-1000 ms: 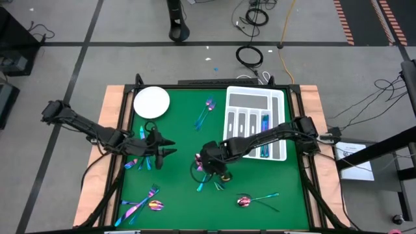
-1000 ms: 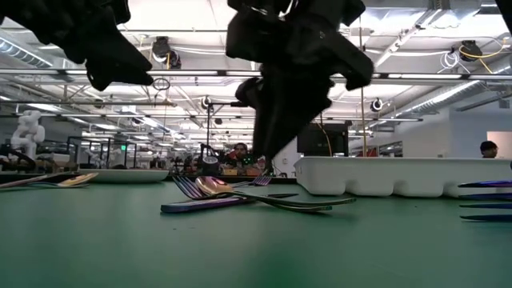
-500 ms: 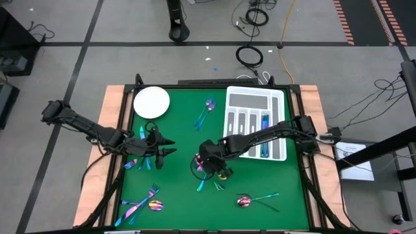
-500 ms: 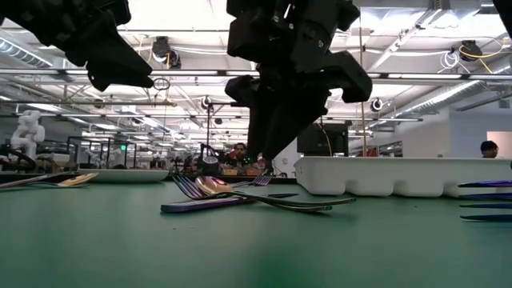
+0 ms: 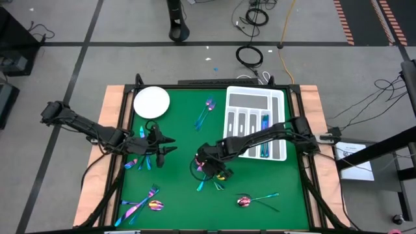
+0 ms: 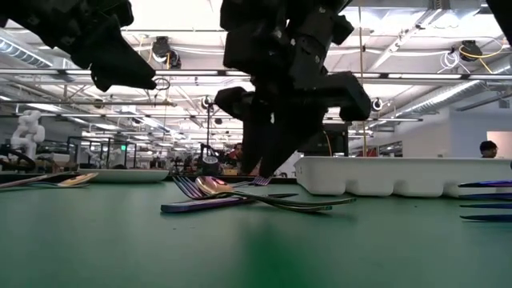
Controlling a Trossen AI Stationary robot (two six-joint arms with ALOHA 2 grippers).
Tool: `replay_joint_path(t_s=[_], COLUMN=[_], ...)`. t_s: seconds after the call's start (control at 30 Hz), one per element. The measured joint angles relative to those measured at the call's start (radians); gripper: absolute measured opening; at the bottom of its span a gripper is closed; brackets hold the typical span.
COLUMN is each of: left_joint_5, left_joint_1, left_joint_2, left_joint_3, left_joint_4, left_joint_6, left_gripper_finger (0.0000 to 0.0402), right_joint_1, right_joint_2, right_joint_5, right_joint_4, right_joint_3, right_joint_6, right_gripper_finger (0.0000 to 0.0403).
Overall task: Sort silverware
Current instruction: Put the blue knife into the white cutlery tray
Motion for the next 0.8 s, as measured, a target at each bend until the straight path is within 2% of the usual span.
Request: replay_joint_path(t_s=[0.8], left_joint_5=[0.007], left_joint_1=[0.0], left_joint_2=[0.0], left_joint_3=[0.0], left_joint_4=[-0.001], left_joint_6=[0.0], left_gripper_finger=[0.0162], right_joint_1=[-0.022], right_joint_2=[0.049], right_joint_5=[-0.027], right_joint_4=[0.02], right_joint_3=[0.001], right_joint_6=[-0.022], right_gripper_finger=[0.0114])
